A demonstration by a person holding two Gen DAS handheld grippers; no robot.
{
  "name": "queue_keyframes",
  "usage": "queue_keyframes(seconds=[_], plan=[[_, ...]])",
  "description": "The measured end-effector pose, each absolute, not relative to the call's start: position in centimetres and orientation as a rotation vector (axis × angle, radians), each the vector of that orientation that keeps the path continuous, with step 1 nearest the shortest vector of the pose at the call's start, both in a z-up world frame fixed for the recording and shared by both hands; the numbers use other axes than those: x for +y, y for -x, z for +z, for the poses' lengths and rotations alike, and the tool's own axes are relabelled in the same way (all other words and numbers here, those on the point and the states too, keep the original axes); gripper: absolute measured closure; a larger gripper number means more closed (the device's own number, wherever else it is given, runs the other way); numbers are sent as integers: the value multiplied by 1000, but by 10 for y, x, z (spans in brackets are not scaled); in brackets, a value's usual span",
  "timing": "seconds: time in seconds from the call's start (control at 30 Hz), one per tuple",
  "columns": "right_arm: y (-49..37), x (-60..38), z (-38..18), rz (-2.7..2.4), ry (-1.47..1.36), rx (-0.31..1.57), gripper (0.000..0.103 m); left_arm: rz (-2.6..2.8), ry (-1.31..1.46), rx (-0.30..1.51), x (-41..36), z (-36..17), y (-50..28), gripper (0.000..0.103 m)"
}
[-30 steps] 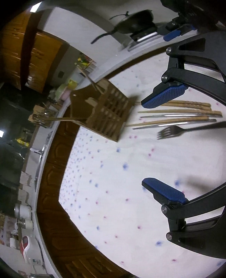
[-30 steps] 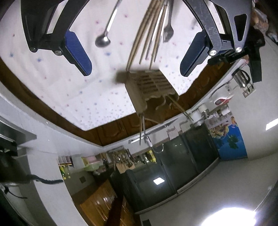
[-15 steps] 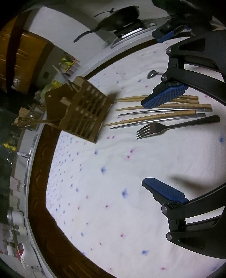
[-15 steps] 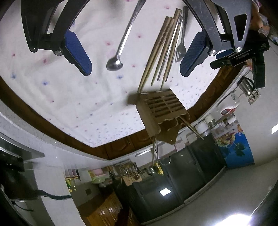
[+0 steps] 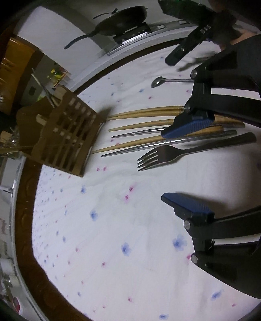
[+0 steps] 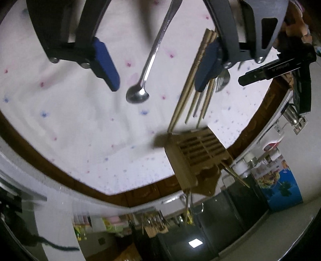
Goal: Organize utensils
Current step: 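Grasp the steel fork with the left tool while the right tool grasps the steel spoon, then lift the fork and spoon and carry them above the wooden holder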
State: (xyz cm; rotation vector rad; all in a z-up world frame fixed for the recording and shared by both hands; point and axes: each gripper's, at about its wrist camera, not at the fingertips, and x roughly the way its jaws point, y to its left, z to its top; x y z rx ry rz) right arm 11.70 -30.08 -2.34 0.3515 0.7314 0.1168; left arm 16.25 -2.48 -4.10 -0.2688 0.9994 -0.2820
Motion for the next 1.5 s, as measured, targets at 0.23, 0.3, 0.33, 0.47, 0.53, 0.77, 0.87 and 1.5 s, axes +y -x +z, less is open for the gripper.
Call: queue_keyframes(seconds=[0.23, 0.3, 0.33, 0.47, 0.53, 0.77, 0.87, 1.5], plan=[[-133, -299, -39, 113, -347, 815, 49, -327, 277, 1063, -34, -54, -176, 75], [-137, -298, -43, 116, -347, 837, 51, -339, 281, 1067, -37, -55, -178, 75], [-140, -298, -45, 121, -351, 851, 54, -339, 275, 1067, -38, -55, -179, 76], [-145, -297, -50, 131, -352, 867, 62, -370, 308, 1084, -37, -57, -185, 83], [-149, -299, -52, 145, -377, 877, 84, -379, 320, 1086, -35, -58, -187, 83], [-144, -299, -44, 177, -391, 851, 100, -402, 315, 1038, -33, -44, -178, 84], [-139, -296, -33, 194, -381, 824, 101, -410, 312, 1008, -32, -32, -172, 84], [-123, -286, 59, 247, -343, 598, 100, -415, 366, 778, -4, 53, -141, 101]])
